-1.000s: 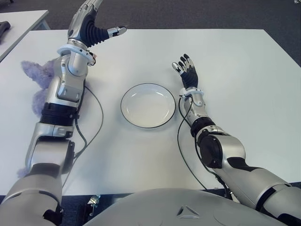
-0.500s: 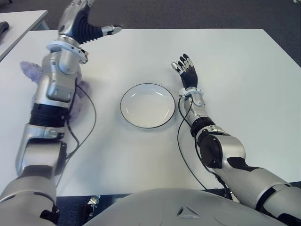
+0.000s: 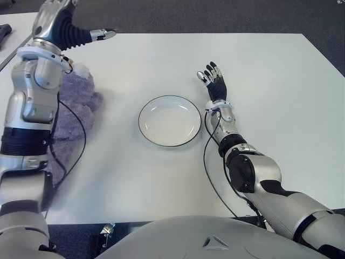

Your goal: Put the doll into the plate.

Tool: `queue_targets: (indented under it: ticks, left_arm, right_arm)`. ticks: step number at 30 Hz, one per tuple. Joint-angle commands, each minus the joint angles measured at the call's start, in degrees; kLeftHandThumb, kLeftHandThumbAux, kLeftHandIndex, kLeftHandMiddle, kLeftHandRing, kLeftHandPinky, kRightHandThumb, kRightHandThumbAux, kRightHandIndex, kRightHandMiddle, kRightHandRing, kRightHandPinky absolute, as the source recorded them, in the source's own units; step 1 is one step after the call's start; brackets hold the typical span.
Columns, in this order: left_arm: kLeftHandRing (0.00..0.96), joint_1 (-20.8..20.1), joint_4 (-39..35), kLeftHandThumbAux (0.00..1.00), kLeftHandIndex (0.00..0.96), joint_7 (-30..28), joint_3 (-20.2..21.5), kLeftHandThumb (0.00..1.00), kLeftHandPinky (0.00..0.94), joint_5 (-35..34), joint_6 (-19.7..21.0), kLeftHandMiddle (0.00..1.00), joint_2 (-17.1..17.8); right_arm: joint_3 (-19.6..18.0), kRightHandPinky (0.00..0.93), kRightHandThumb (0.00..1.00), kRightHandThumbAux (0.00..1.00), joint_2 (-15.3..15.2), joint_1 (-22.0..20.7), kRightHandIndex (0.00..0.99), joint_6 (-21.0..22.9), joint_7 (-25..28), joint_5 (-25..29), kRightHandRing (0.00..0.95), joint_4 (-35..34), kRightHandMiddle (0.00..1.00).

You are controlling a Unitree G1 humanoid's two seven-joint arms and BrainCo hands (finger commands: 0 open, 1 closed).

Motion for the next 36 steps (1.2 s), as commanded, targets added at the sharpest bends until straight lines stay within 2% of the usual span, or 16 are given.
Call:
queue_targets:
  ticks: [1, 6, 16, 23, 28, 36]
  left_arm:
    - [0.090, 2.89, -2.29, 0.338, 0.000, -3.52, 1.33, 0.009, 0.095, 1.28, 1.65, 0.089, 2.58]
    - [0.090, 4.03, -3.35, 0.326, 0.000, -3.38, 1.98, 0.004, 0.089, 2.40, 2.31, 0.088, 3.96]
    - [0.066, 9.77, -4.16, 0.311, 0.010, -1.40, 6.77, 0.000, 0.069, 2.61, -1.69, 0.076, 8.80]
    - [0.053, 18.13, -8.70, 0.353, 0.018, -3.23, 13.54, 0.000, 0.051, 0.16, -2.56, 0.072, 10.10]
    - [0.058, 22.59, -10.41, 0.425, 0.032, -5.57, 16.26, 0.050, 0.067, -1.11, -2.36, 0.073, 10.47]
    - [0.060, 29.32, -13.62, 0.447, 0.040, -8.68, 20.31, 0.093, 0.075, -2.32, -1.99, 0.070, 10.18]
  right_arm:
    - [-1.18, 0.074, 0.144, 0.738, 6.06, 11.46, 0.000, 8.35, -0.79, 0.70, 0.032, 8.03, 0.028]
    - [-1.21, 0.070, 0.145, 0.724, 5.95, 11.38, 0.000, 8.65, -0.80, 0.71, 0.032, 8.05, 0.028]
    - [-1.12, 0.063, 0.156, 0.700, 5.80, 11.34, 0.000, 8.70, -0.81, 0.63, 0.025, 8.02, 0.019]
    - [-1.54, 0.059, 0.172, 0.686, 5.69, 11.35, 0.000, 8.91, -0.60, 1.06, 0.022, 8.01, 0.017]
    - [-1.89, 0.049, 0.176, 0.688, 5.50, 11.41, 0.000, 8.91, -0.12, 1.33, 0.017, 7.99, 0.012]
    - [-2.00, 0.048, 0.167, 0.686, 5.12, 11.35, 0.000, 9.14, -0.25, 1.17, 0.014, 8.00, 0.010]
